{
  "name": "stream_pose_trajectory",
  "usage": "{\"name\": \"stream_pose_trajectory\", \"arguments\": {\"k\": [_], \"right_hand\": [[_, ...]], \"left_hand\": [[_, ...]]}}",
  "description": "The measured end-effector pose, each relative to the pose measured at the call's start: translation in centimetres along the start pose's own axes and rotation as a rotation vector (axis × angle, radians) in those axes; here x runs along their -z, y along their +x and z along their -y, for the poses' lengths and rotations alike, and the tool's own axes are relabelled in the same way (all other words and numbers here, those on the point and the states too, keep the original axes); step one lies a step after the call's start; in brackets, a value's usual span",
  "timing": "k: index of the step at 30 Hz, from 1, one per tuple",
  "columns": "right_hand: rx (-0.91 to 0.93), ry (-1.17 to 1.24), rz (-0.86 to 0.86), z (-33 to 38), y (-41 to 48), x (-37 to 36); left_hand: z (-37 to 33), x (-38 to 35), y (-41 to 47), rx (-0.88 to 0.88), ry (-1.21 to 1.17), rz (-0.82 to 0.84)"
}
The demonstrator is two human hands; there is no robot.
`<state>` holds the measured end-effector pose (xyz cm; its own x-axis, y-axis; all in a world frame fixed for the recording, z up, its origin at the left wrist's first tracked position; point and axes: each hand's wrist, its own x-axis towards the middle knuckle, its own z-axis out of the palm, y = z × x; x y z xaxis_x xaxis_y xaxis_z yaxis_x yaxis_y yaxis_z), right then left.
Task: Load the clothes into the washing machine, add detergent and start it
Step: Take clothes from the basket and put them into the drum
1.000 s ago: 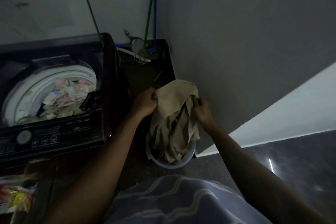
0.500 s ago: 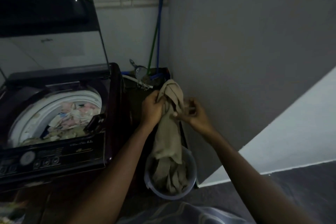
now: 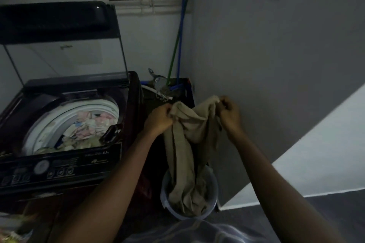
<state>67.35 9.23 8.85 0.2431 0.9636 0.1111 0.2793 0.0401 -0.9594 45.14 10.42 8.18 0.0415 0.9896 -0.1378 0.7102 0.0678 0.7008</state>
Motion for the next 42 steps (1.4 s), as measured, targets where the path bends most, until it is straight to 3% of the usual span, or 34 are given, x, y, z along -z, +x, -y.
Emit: {"name": "stream_pose_trajectory", "arguments": {"k": [5,9,12,14,19,22,27,31,33,38,40,42], "right_hand": [[0.153,0.065,0.236,6.2,0.8,-2.5],[0.165,0.26,0.357,8.5,0.7,-2.5],[0.102,0.305,0.251,6.1,0.6,-0.9],[0.014,0.193,0.248,2.9,0.3,-0.5],[-0.195,-0.024,0.749,-2.6,-2.5,-4.6],[-0.36,-0.141,0.806,-5.9,-3.7,-7.3],[-0.436,-0.089,0.571,-6.8,-3.0,-4.8],[-0.468,0.115,0.373,-4.1,-0.3,-1.2],[-0.449,0.326,0.331,-2.4,0.4,-1.3],[-0.317,0.649,0.458,3.8,-0.3,-2.8],[-0.279,0.678,0.533,6.1,-0.3,-3.4],[-0.267,0.672,0.582,8.0,-0.5,-3.7]], "left_hand": [[-2.8,-1.7,-1.1,-0.232,-0.304,0.184],[-3.9,-1.5,-0.6,-0.126,-0.531,-0.059],[-5.1,0.0,-0.4,-0.087,-0.8,-0.143],[-6.4,0.8,-0.6,-0.031,-1.059,-0.159],[-8.4,2.5,-0.8,-0.034,-1.469,0.075],[-9.0,3.5,-1.0,-0.081,-1.368,0.033],[-4.6,4.8,0.3,-0.035,-0.718,-0.382],[0.7,3.9,2.1,-0.05,-0.029,-0.319],[1.1,2.7,2.0,-0.056,0.151,-0.185],[-2.2,0.5,-0.4,-0.186,0.025,0.167],[-2.4,-0.2,-0.8,-0.202,-0.218,0.301],[-2.7,-0.2,-1.1,-0.067,-0.526,0.261]]}}
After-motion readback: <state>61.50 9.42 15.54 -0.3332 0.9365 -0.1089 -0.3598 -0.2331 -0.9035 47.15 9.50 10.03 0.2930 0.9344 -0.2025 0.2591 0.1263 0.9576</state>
